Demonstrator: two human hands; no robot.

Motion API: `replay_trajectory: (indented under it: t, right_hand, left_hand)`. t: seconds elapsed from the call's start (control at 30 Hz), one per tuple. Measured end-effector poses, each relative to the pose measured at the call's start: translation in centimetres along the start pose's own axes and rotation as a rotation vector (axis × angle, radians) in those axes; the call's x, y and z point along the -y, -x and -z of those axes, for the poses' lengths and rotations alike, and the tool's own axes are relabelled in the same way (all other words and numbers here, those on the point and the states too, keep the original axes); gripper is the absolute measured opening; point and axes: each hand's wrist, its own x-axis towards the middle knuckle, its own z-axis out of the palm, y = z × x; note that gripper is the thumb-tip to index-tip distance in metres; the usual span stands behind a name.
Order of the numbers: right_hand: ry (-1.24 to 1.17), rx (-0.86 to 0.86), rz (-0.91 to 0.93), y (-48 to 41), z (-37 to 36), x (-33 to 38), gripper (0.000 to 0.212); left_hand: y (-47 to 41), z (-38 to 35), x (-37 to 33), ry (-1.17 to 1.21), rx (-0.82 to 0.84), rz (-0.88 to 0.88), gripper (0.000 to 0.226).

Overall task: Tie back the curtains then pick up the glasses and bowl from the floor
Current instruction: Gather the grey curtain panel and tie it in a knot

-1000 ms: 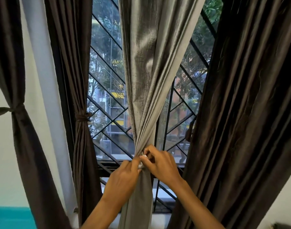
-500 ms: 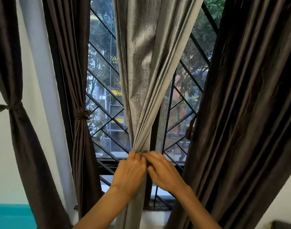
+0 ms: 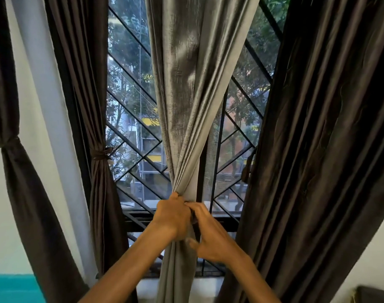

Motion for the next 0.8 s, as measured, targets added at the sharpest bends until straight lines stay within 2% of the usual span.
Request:
replay_trajectory:
  t: [0.07, 0.13, 0.2, 0.3, 0.4, 0.5, 0.67, 0.8]
  right_hand:
    - [0.015, -0.008, -0.020, 0.0, -0.5, 0.1, 0.098]
    - [0.038, -0.055, -0.056, 0.1, -1.0, 0.4, 0.103]
    - [0.057, -0.134, -0.067, 0.3, -1.5, 0.7, 0.092]
    - [0.066, -0.242, -0.036, 0.6, -2.4, 1.1, 0.067]
    - [-0.001, -0.286, -0.071, 0.7, -2.8, 1.2, 0.067]
    - [-0.057, -0.312, -0.111, 0.7, -2.7, 1.2, 0.068]
    - [-0.027, -0.417, -0.100, 1.4, -2.9, 0.2, 0.059]
    - [-0.083, -0.610, -0.105, 2.1, -2.9, 0.1, 0.053]
  left_hand:
    - [-0.2, 0.5, 0.3, 0.016, 0.085, -0.068, 0.053]
    - [-0.3, 1.1, 0.7, 0.022, 0.155, -0.133, 0.054]
    - [-0.4, 1.4, 0.9, 0.027, 0.203, -0.167, 0.049]
    - [-0.4, 1.5, 0.9, 0.044, 0.180, -0.188, 0.041]
    - [-0.2, 1.1, 0.7, 0.079, 0.147, -0.179, 0.037]
    - [0.4, 1.0, 0.7, 0.186, 0.073, -0.178, 0.036]
    - [1.1, -1.3, 1.6, 0.540, -0.093, -0.249, 0.034]
    - [2.3, -3.7, 0.7, 0.798, -0.381, -0.262, 0.040]
